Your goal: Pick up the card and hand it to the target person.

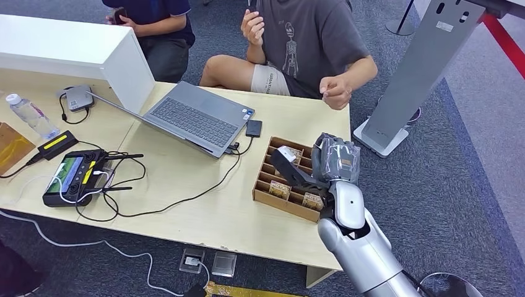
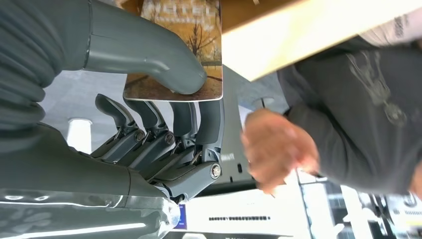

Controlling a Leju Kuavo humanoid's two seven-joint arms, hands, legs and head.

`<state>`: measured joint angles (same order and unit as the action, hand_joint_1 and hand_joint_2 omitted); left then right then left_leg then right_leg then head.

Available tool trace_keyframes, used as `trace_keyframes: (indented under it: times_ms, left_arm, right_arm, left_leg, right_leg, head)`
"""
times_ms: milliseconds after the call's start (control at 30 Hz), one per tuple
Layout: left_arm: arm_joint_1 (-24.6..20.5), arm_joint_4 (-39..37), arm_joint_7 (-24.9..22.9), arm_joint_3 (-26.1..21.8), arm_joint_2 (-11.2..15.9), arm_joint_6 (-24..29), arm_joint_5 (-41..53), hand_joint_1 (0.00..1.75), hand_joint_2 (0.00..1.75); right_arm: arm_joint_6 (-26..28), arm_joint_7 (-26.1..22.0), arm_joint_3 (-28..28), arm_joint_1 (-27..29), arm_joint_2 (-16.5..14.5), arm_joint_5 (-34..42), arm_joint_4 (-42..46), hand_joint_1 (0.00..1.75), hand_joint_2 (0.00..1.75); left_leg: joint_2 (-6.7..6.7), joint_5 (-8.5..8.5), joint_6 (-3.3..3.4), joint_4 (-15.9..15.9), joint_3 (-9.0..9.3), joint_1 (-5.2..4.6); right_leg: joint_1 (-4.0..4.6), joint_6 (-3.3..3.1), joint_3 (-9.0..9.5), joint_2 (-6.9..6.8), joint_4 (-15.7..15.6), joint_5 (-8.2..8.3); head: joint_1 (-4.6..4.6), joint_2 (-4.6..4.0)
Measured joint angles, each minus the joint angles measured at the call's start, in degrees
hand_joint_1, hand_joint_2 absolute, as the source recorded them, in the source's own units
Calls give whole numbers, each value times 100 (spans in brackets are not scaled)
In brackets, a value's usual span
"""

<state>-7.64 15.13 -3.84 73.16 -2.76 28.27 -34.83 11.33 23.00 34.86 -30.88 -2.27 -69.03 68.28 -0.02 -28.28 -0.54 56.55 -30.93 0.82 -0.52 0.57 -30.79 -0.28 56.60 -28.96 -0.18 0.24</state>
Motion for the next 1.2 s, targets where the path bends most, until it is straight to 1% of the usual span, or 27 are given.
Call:
trace_keyframes:
  times_ms: [133,400,567,667,767,933,1033,1067,1167,1200]
  left_arm:
    - [2,0,12,-4,-2,1,-5,0,0]
    - [4,0,30,-7,-1,-6,15,0,0]
    - [3,0,45,-5,-1,-20,72,0,0]
    - [3,0,55,-4,-2,-39,120,0,0]
    - [0,0,69,-2,-2,-51,181,0,0]
    - [-2,0,87,1,-1,-64,276,0,0]
    - [-3,0,96,2,-2,-67,312,0,0]
    - [-2,0,98,3,-2,-67,319,0,0]
    - [-2,0,99,4,-3,-63,334,0,0]
    - [-2,0,99,4,-4,-60,338,0,0]
  right_arm:
    - [16,23,-5,35,61,-47,410,158,175]
    - [145,60,-48,57,193,-90,1085,165,175]
    - [336,-2,-94,-99,249,-50,1217,165,175]
    - [460,-45,-143,-254,272,-18,1187,161,175]
    - [607,-120,-163,-493,300,62,1019,162,175]
    - [850,-225,-181,-851,350,210,479,160,175]
    - [942,-255,-181,-977,369,239,126,154,175]
    - [951,-262,-181,-1008,375,242,17,124,175]
    - [945,-297,-177,-1081,384,254,-293,12,175]
    - [942,-320,-172,-1100,384,261,-390,2,175]
  left_leg:
    - [0,0,0,0,0,0]
    - [0,0,0,0,-2,0]
    - [0,0,0,0,-3,0]
    - [0,0,0,0,-4,0]
    - [-1,0,0,0,-5,0]
    - [-3,0,0,0,-7,0]
    - [-4,0,0,0,-8,0]
    - [-4,0,0,0,-8,0]
    - [-4,0,0,0,-8,0]
    - [-4,0,0,0,-9,0]
  right_leg:
    - [0,0,0,0,0,0]
    - [0,0,-1,0,0,0]
    - [0,0,-1,0,0,0]
    - [0,0,0,0,0,0]
    - [0,0,-1,-1,1,0]
    - [0,0,-1,-3,0,0]
    - [0,0,-2,-3,0,0]
    - [0,0,-2,-3,0,0]
    - [0,0,-2,-3,1,0]
    - [0,0,-2,-3,1,0]
  head:
    - [2,0]
    - [4,0]
    - [1,0]
    - [2,0]
    - [2,0]
    - [3,0]
    - [2,0]
    - [2,0]
    - [3,0]
    - [2,0]
